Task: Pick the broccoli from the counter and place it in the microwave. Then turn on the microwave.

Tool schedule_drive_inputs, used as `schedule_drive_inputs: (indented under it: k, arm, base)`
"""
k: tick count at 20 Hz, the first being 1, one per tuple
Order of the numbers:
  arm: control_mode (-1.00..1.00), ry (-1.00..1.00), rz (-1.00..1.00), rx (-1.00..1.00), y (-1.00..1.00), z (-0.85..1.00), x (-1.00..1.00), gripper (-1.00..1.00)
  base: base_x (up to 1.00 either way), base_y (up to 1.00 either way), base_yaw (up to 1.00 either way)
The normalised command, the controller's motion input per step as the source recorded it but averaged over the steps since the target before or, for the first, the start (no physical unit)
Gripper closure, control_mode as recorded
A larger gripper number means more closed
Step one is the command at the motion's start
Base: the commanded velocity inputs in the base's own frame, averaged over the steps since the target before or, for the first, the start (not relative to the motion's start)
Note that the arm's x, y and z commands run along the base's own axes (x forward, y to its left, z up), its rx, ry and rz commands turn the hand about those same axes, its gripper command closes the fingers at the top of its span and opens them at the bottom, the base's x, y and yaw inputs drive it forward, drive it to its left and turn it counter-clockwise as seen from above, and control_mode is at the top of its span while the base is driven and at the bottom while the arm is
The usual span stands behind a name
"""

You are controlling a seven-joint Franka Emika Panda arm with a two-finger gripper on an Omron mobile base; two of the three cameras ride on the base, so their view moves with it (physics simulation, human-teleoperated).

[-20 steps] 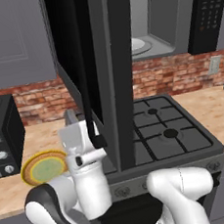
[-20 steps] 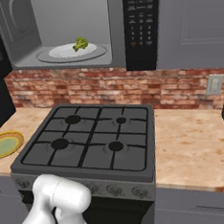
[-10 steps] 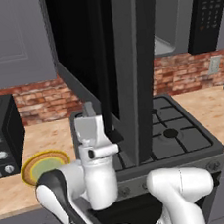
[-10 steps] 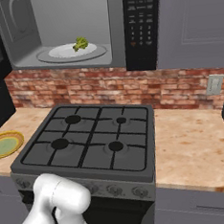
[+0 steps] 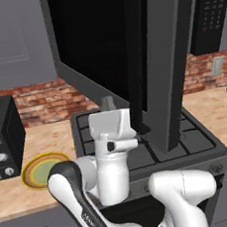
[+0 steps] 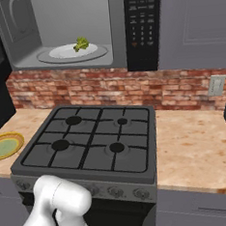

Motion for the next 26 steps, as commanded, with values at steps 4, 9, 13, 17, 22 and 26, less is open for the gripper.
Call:
schedule_drive_inputs:
  k: [4,9,13,17,22,26]
  arm:
    - [-1.0,-0.02,-0.17,0.59,0.43,0.22,-1.0,1.0]
    - [-1.0,-0.01,-0.17,0.6,0.38,0.24,-0.99,1.0]
    - [-1.0,0.0,-0.16,0.6,0.37,0.26,-0.94,1.0]
    - [-1.0,0.0,-0.16,0.61,0.39,0.27,-0.88,1.0]
    - [-1.0,0.0,-0.16,0.62,0.38,0.34,-0.81,1.0]
    - [-1.0,0.0,-0.17,0.62,0.4,0.45,-0.69,1.0]
  base:
    - [0.0,0.0,0.0]
    - [0.0,0.0,0.0]
    - [0.0,0.0,0.0]
    - [0.0,0.0,0.0]
    - [0.0,0.0,0.0]
    - [0.0,0.0,0.0]
